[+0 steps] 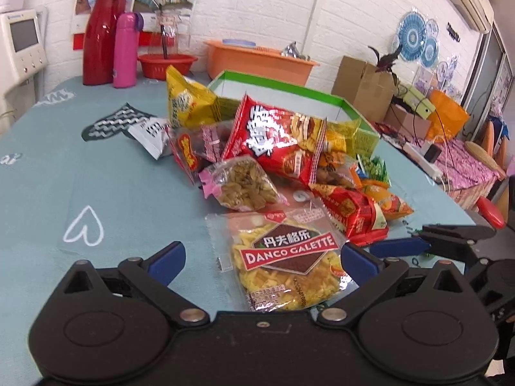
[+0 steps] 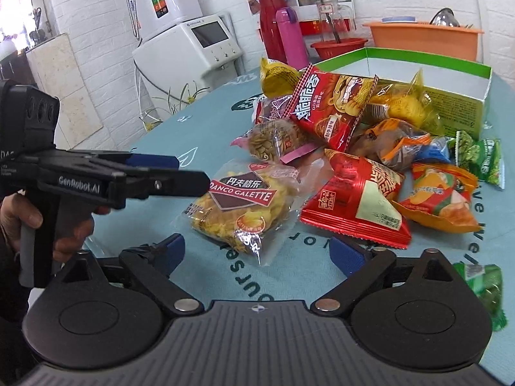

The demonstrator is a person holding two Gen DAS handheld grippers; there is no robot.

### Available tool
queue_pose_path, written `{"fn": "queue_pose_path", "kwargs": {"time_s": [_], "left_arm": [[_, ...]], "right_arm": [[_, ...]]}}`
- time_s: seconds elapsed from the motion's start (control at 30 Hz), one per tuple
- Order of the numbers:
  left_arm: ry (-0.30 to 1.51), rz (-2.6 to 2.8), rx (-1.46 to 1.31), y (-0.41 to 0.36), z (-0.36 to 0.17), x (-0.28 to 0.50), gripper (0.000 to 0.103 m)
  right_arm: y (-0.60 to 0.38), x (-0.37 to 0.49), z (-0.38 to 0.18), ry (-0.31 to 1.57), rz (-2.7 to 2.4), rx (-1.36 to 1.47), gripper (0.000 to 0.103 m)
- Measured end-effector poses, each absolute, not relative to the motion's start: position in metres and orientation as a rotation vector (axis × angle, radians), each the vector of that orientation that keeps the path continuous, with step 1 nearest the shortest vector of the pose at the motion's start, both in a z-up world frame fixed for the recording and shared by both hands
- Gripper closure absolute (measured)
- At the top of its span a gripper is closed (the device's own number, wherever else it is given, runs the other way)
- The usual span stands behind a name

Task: Organize snacks
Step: 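Grasp the Danco Galette biscuit bag with the left gripper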

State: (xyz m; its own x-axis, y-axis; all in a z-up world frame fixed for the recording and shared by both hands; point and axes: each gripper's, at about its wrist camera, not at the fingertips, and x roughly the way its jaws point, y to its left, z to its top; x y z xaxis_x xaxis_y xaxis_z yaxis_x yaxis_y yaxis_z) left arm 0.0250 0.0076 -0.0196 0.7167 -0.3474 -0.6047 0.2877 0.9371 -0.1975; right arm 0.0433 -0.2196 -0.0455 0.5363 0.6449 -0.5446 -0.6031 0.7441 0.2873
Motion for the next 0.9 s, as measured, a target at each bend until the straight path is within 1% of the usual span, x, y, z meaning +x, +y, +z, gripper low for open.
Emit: {"fn": "queue_pose_path", "kwargs": {"time_s": [0.17, 0.23, 0.27, 0.3, 0.43, 0.53, 0.7, 0.83, 0.87, 0.9], "left_arm": [[0.776, -0.315, -0.111, 0.013, -0.03, 0.04, 0.0], [0.81, -0.313, -0.129, 0.016, -0.034, 0.044, 0.0], [0.825, -0.313, -0.133, 0.017, -0.036, 0.045, 0.0], [0.815, -0.319, -0.13, 0.017, -0.036, 0.045, 0.0], [0.809, -0.33, -0.157, 0.021, -0.037, 0.048, 0.0], [0.795, -0.349, -0.194, 0.026, -0.037, 0.048, 0.0], [0.81, -0.44, -0.351, 0.028, -0.037, 0.053, 0.0], [0.801, -0.44, -0.35, 0.025, -0.036, 0.06, 0.0], [0.802, -0.431, -0.349, 0.025, -0.036, 0.062, 0.004], [0.81, -0.423, -0.351, 0.024, -0.037, 0.063, 0.023]], "right_arm": [[-0.217, 0.053, -0.051, 0.696, 0.748, 0.075, 0.001], [-0.216, 0.056, -0.052, 0.7, 0.76, 0.076, 0.005], [-0.216, 0.058, -0.053, 0.701, 0.766, 0.078, 0.006], [-0.217, 0.058, -0.053, 0.702, 0.773, 0.082, 0.006], [-0.218, 0.062, -0.057, 0.709, 0.798, 0.09, 0.015], [-0.219, 0.063, -0.058, 0.709, 0.814, 0.093, 0.015], [-0.221, 0.065, -0.06, 0.708, 0.842, 0.097, 0.016], [-0.215, 0.068, -0.06, 0.699, 0.845, 0.1, 0.016], [-0.214, 0.069, -0.06, 0.696, 0.848, 0.105, 0.017], [-0.213, 0.07, -0.061, 0.694, 0.85, 0.114, 0.019]]}}
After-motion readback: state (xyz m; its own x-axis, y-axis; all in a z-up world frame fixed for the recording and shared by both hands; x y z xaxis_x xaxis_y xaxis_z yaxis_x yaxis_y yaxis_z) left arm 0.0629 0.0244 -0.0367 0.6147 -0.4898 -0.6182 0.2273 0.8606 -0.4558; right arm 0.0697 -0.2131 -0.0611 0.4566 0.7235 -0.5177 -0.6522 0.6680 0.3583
